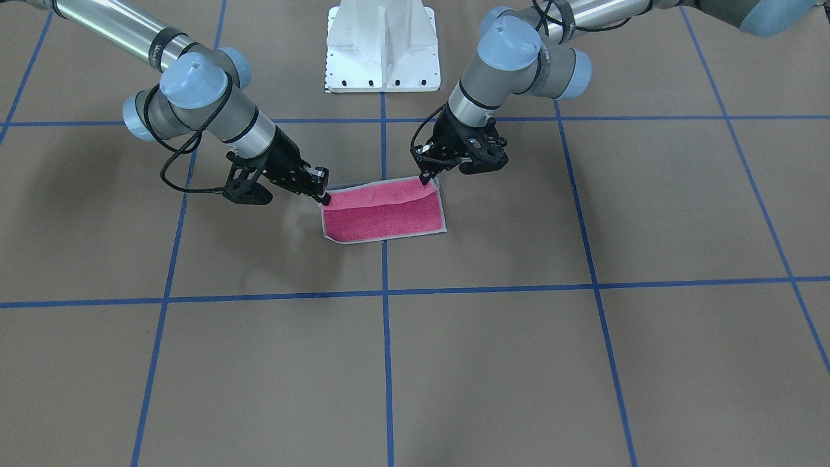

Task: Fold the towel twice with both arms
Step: 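Lift the towel edges with both grippers and fold them toward the far side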

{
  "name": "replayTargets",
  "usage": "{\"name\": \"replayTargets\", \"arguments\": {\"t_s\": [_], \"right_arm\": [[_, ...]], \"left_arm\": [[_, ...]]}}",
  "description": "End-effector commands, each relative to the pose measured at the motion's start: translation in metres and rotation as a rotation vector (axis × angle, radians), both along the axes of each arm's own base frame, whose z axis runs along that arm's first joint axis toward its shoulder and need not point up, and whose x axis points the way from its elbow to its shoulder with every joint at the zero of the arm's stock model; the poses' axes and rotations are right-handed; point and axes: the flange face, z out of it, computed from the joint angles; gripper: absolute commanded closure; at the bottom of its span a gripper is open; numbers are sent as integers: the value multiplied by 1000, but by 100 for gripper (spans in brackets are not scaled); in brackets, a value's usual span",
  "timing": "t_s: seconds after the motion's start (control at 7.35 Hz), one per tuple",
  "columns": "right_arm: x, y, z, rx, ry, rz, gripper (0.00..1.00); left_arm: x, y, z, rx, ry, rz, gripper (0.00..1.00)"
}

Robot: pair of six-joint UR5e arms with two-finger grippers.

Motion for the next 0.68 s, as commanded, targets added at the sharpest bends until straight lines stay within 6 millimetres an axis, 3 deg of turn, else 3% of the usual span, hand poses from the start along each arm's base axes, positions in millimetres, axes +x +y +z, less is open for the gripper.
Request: {"name": "replayTargets", "arguments": {"t_s": [0.0, 0.54], "right_arm": [[1, -9, -1, -3, 2, 13, 100], [-6, -20, 1, -9, 15, 23, 100]], "left_arm": [[3, -2, 5, -6, -11, -1, 100], [-1, -11, 9, -9, -18, -16, 100]]}}
